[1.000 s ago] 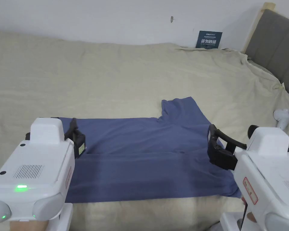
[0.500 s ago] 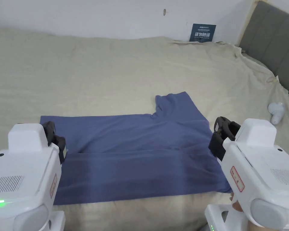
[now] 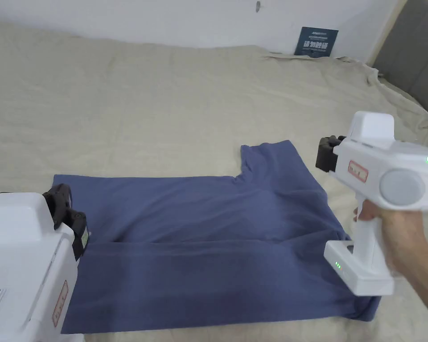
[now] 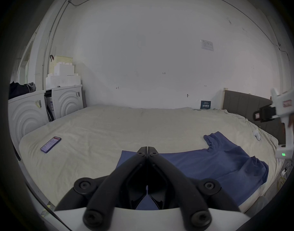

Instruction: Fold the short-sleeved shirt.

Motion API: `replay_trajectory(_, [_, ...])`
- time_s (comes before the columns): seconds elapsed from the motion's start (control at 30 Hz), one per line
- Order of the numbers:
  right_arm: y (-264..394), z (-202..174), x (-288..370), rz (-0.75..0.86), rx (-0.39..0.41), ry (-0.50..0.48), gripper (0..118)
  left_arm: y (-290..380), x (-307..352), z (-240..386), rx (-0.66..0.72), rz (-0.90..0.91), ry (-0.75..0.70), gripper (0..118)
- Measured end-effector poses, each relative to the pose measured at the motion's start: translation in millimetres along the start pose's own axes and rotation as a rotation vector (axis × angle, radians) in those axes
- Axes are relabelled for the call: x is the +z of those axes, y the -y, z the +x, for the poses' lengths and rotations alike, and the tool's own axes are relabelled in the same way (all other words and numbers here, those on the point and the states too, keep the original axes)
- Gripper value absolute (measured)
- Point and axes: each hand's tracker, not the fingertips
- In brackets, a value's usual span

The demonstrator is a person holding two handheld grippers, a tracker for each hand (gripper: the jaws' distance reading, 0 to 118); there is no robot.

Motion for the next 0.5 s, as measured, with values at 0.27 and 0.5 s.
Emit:
replay_trajectory(0.27, [-37.2, 26.3, -140.5, -0.397, -0.019, 0.1, 79, -2.7, -33.5, -0.9, -0.011, -0.02, -0.044, 0])
replay_trajectory(0.5, [-19.2, 55.3, -212.3, -0.641, -0.069, 0.158, 101, 0.7, -65.7, 4.7, -0.004, -0.059, -0.036, 0])
